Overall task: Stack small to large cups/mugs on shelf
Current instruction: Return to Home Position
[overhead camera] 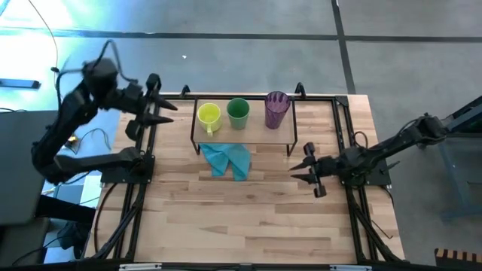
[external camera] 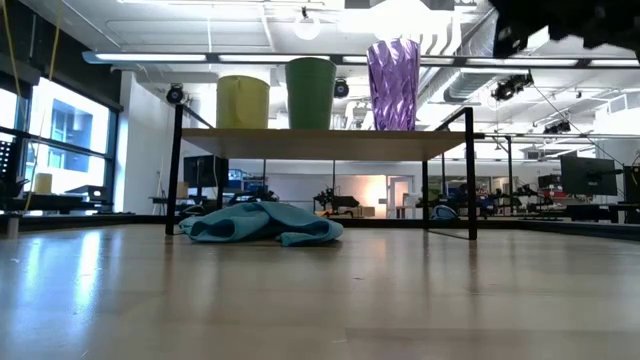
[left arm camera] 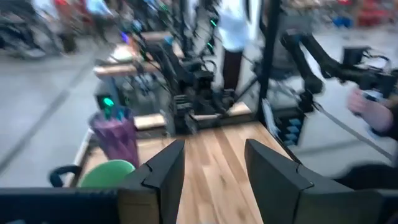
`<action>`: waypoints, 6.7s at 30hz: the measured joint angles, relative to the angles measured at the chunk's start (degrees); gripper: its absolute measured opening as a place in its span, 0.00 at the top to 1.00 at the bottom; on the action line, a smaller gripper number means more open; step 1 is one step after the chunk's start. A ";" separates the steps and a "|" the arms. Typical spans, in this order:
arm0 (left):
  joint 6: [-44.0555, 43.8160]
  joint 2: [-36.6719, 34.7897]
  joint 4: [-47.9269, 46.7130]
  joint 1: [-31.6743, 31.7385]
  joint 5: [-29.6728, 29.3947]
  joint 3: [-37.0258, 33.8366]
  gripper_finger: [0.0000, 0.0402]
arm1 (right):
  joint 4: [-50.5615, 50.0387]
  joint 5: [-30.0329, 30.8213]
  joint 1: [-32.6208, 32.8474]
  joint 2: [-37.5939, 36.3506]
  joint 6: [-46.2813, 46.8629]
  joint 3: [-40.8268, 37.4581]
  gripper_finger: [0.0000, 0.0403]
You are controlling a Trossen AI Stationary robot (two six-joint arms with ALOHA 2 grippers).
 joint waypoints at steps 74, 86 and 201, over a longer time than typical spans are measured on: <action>-15.49 -38.93 49.85 -41.99 -53.25 -65.39 0.61 | -31.86 13.33 3.08 -35.23 -13.61 0.00 0.79; -16.39 -38.93 48.58 -41.99 -53.23 -65.39 0.61 | -46.54 2.53 1.62 -47.94 -6.58 1.59 0.79; -13.13 -49.50 52.12 -41.99 -53.32 -77.78 0.61 | -34.02 -24.62 -27.02 -46.71 -1.48 -10.75 0.79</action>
